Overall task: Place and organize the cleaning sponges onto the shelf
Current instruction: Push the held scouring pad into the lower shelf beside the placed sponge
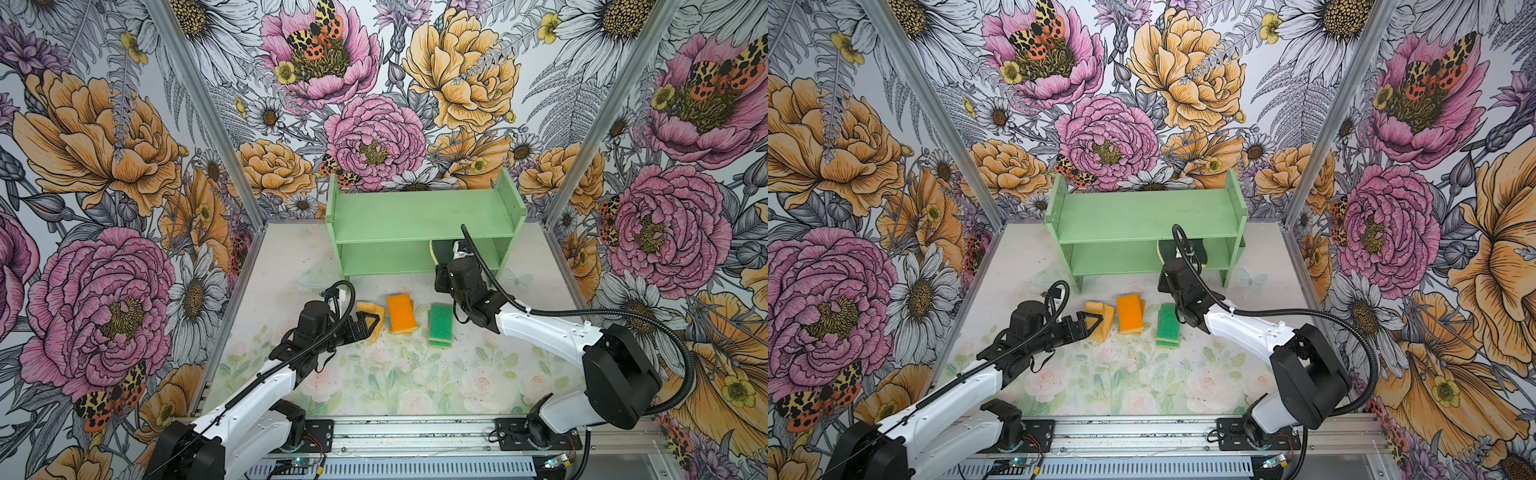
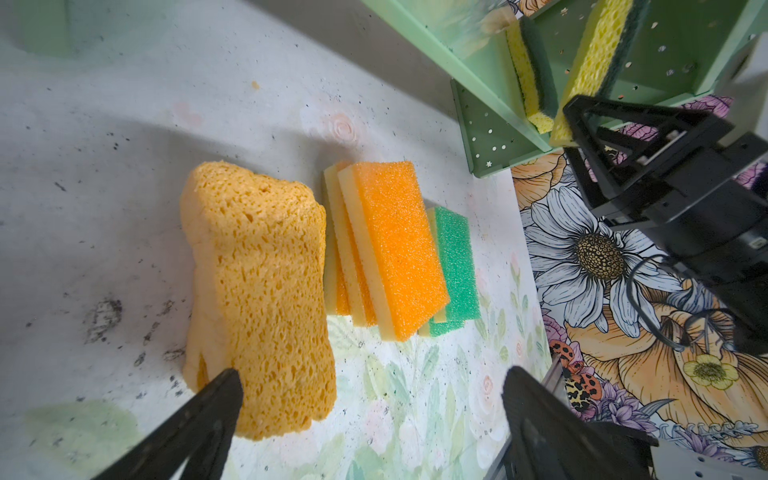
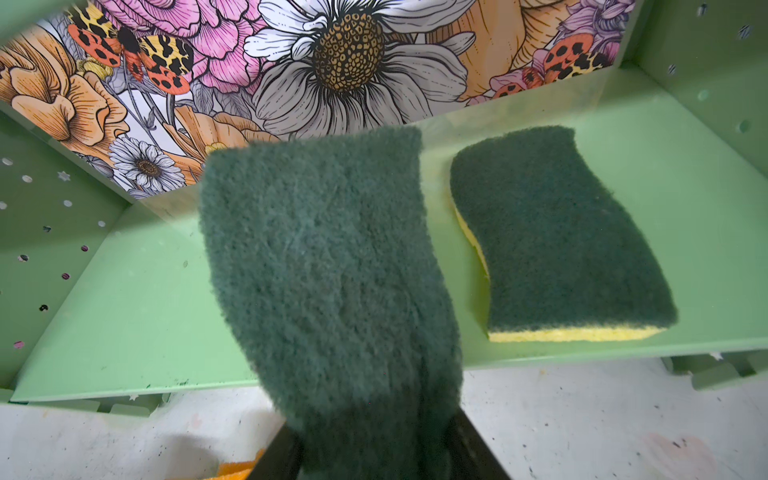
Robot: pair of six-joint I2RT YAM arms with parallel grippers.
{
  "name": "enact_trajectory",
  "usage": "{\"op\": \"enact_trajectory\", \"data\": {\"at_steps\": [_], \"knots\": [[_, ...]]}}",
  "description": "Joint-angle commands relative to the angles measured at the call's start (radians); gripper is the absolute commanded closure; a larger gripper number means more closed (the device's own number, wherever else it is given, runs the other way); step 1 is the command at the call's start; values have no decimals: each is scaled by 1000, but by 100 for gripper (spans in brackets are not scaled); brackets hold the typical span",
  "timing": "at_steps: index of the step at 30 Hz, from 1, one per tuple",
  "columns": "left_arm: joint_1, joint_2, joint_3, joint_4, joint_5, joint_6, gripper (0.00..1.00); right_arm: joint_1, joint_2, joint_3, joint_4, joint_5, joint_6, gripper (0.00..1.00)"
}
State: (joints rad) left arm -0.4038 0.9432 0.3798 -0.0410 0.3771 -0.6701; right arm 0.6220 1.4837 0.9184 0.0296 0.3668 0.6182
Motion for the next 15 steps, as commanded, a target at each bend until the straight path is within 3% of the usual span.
{"op": "enact_trajectory", "data": {"at_steps": [1, 15], "knots": [[-4, -17, -6, 4, -17, 26, 1, -5, 12, 25, 46, 23, 18, 54], [0, -34, -12, 1, -7, 53, 1, -4, 28, -5, 117, 58, 35, 54]]}}
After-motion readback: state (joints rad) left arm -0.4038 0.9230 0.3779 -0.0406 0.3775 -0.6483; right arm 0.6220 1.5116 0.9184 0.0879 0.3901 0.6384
